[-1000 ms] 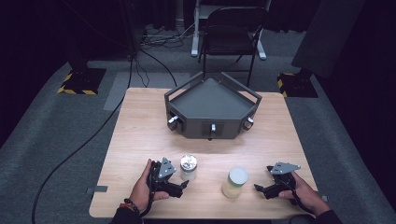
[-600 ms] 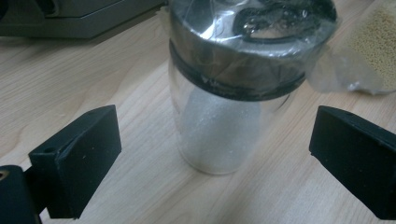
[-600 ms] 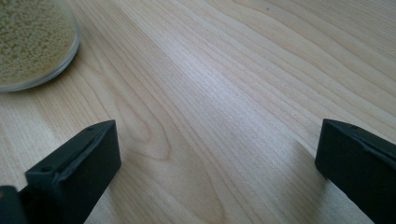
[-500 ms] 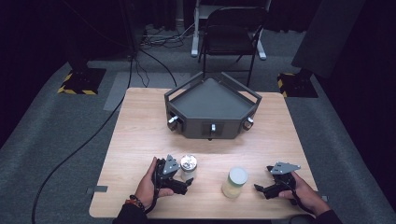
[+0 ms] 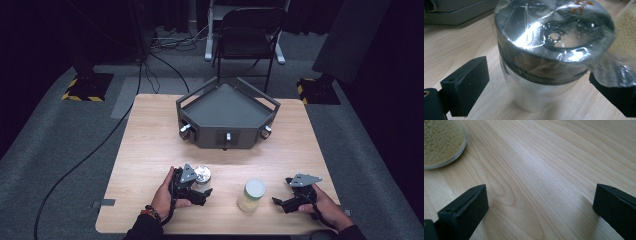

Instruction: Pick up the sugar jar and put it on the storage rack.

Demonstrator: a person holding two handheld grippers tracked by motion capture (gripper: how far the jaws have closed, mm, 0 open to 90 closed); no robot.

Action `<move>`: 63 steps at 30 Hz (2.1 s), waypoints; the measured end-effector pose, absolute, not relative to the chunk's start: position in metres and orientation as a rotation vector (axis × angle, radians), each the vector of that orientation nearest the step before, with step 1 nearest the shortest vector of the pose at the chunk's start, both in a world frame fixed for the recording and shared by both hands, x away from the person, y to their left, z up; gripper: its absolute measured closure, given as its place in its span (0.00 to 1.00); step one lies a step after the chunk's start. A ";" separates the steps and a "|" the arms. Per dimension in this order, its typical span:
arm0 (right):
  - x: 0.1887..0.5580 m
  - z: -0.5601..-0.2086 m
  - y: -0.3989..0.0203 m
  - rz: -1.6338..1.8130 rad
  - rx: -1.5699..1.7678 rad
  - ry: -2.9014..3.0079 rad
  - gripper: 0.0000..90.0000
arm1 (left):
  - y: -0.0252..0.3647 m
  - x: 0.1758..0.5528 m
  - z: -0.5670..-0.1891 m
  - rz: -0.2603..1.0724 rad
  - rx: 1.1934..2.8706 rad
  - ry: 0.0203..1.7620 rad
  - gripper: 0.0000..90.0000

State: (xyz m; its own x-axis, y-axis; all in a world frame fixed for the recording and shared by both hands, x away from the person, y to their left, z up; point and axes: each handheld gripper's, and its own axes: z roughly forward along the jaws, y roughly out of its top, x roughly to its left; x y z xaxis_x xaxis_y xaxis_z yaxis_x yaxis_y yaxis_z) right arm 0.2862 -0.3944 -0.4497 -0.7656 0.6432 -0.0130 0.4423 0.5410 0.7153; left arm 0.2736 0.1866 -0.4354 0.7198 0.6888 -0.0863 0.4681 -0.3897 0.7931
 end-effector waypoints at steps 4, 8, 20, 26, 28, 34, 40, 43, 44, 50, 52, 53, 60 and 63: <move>0.286 -0.450 -0.394 1.049 0.905 2.507 0.00 | 0.187 0.275 -0.438 0.316 2.027 0.887 0.04; 0.287 -0.450 -0.395 1.049 0.902 2.508 0.00 | 0.190 0.277 -0.441 0.297 1.989 0.900 0.09; 0.286 -0.450 -0.395 1.049 0.902 2.507 0.00 | 0.193 0.284 -0.445 0.281 1.976 0.871 0.32; 0.286 -0.450 -0.395 1.049 0.903 2.507 0.00 | 0.190 0.282 -0.445 0.293 1.964 0.890 0.32; 0.287 -0.450 -0.395 1.049 0.902 2.507 0.00 | 0.189 0.282 -0.445 0.293 1.966 0.891 0.33; 0.287 -0.450 -0.395 1.049 0.902 2.508 0.00 | 0.185 0.280 -0.442 0.307 1.957 0.894 0.33; 0.286 -0.450 -0.395 1.049 0.902 2.507 0.00 | 0.183 0.277 -0.437 0.342 1.937 0.902 0.33; 0.286 -0.450 -0.395 1.049 0.901 2.508 0.00 | 0.182 0.276 -0.433 0.362 1.938 0.899 0.33; 0.286 -0.450 -0.395 1.049 0.901 2.508 0.00 | 0.183 0.276 -0.432 0.366 1.932 0.902 0.33; 0.286 -0.450 -0.395 1.049 0.901 2.509 0.00 | 0.182 0.276 -0.422 0.392 1.916 0.910 0.33; 0.286 -0.450 -0.395 1.049 0.900 2.509 0.00 | 0.181 0.276 -0.419 0.401 1.917 0.907 0.33; 0.286 -0.450 -0.395 1.049 0.901 2.509 0.00 | 0.180 0.277 -0.418 0.403 1.918 0.906 0.33; 0.287 -0.450 -0.395 1.049 0.901 2.509 0.00 | 0.180 0.285 -0.406 0.432 1.880 0.901 0.33; 0.287 -0.450 -0.395 1.049 0.901 2.509 0.00 | 0.181 0.289 -0.401 0.437 1.868 0.897 0.33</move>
State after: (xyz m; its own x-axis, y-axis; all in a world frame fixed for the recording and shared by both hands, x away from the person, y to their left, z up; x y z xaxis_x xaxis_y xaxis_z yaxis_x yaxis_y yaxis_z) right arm 0.2865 -0.3948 -0.4497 -0.7678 0.6406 -0.0133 0.4404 0.5427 0.7152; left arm 0.2889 0.1807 -0.4011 0.6624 0.7443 -0.0850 0.3916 -0.2473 0.8862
